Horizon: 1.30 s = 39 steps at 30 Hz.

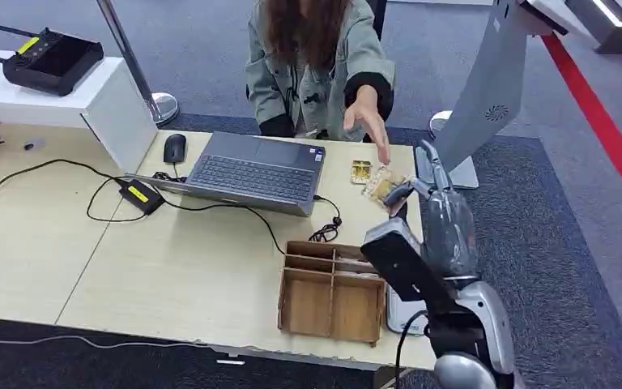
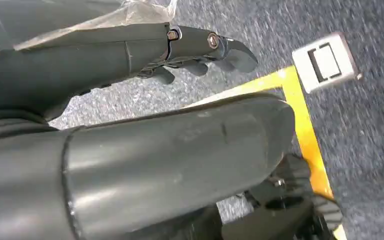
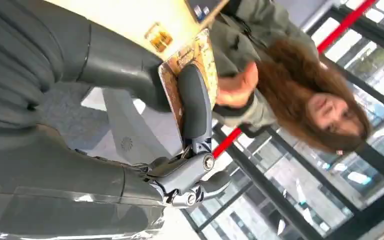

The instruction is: Pass the card to the sensor for recognition and then transmit it.

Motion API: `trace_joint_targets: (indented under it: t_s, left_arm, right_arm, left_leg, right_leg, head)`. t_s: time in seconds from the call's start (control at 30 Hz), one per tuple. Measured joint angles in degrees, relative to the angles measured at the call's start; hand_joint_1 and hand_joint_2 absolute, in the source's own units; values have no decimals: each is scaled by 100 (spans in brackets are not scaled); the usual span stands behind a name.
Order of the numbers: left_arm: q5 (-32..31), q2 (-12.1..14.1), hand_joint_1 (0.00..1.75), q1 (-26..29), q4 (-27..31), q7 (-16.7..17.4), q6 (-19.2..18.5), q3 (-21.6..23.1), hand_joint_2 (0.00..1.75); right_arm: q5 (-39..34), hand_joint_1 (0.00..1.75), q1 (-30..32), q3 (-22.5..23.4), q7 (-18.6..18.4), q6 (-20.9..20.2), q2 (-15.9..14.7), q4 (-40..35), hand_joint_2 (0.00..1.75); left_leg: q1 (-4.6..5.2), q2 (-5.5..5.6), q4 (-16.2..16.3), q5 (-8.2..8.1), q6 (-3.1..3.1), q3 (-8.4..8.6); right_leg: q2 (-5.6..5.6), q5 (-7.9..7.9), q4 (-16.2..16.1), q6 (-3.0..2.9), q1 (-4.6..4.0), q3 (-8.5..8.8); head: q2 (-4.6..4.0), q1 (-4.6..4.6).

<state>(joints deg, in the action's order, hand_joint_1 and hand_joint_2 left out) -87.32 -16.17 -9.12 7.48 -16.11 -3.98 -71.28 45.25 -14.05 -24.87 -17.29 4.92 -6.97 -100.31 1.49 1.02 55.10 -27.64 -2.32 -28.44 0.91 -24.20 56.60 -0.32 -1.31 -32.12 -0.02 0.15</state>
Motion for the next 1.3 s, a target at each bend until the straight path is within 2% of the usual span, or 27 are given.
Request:
trace_joint_targets:
  t_s: [0.27,0.63,0.67,0.7,0.83,0.87,0.97,1.07,1.3]
  left_arm:
    - [-2,-42,0,-35,0,90,-114,252,0]
    - [-2,-57,0,-91,0,103,-199,461,0]
    - [-2,-57,0,-93,0,103,-201,465,0]
    - [-2,-57,0,-95,0,103,-201,468,0]
    - [-2,-57,0,-97,0,103,-201,523,0]
    - [0,-55,0,-95,0,103,-201,540,0]
    - [9,-55,0,-94,0,103,-173,549,0]
    - [46,-48,0,-69,0,101,-122,544,0]
    - [232,-18,0,39,0,-2,2,527,0]
  right_arm:
    - [-140,175,-974,53,-4,311,101,1221,175]
    - [-230,175,-1612,53,203,728,295,2964,175]
    - [-232,68,-1639,52,212,739,304,3067,175]
    - [-232,0,-1659,55,212,743,308,3148,175]
    - [-232,0,-1732,55,223,743,350,3448,175]
    - [-232,0,-1740,55,245,745,358,3500,0]
    - [-419,0,-1750,61,393,745,402,3611,0]
    - [-949,0,-1618,63,549,708,413,3327,0]
    - [-2206,0,-843,228,726,699,253,1547,0]
  left_leg:
    - [0,6,0,2,2,0]
    - [-2,8,0,2,2,-2]
    - [-2,8,0,2,2,-1]
    - [-2,9,0,2,2,-2]
    - [-2,10,0,2,2,-4]
    - [-2,10,0,2,2,-4]
    - [-2,8,0,2,3,-3]
    - [-2,11,0,2,3,-3]
    - [-1,13,0,-1,0,-3]
  right_leg:
    - [-2,2,0,0,0,-1]
    - [-3,1,2,-1,-1,-2]
    - [-3,1,2,-1,-1,-2]
    - [-3,0,2,0,-1,-2]
    - [-3,0,2,0,-1,-4]
    - [-3,0,2,0,-1,-4]
    - [-3,0,2,0,-1,-5]
    - [-4,-1,2,0,-1,-5]
    - [-4,-7,0,4,-2,-7]
  head:
    - [0,-2]
    - [0,2]
    - [0,0]
    - [0,2]
    - [0,0]
    - [0,2]
    - [0,2]
    - [0,0]
    - [0,0]
